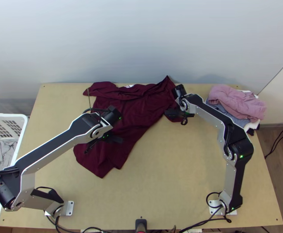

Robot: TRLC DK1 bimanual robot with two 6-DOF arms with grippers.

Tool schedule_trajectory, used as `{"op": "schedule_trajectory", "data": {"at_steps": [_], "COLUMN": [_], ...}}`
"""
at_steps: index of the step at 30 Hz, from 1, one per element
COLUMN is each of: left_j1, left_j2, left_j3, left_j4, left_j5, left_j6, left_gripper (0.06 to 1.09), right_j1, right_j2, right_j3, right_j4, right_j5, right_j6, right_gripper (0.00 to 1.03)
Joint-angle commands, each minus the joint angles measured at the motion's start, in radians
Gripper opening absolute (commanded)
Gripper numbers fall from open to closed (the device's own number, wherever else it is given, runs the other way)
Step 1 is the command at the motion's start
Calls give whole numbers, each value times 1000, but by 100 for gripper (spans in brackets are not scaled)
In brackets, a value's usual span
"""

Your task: Fold the t-shirt

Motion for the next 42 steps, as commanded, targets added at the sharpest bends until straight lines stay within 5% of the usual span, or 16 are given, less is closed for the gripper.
{"op": "schedule_trajectory", "data": {"at_steps": [1,9,31,42], "left_j1": [31,51,295,359], "left_j2": [-3,-6,-141,-278], "left_j3": [-6,0,264,435], "left_j4": [0,0,-33,92], "left_j5": [0,0,2,-12], "left_j6": [-2,-5,15,98], "left_gripper": [10,10,10,10], "right_j1": [-6,-5,-95,-129], "right_j2": [-7,-10,-322,-547], "right_j3": [-21,-15,147,204], "right_j4": [7,84,-18,-2], "right_j5": [5,24,22,24], "right_j6": [1,-95,-99,-132], "right_gripper": [66,3,3,3]}}
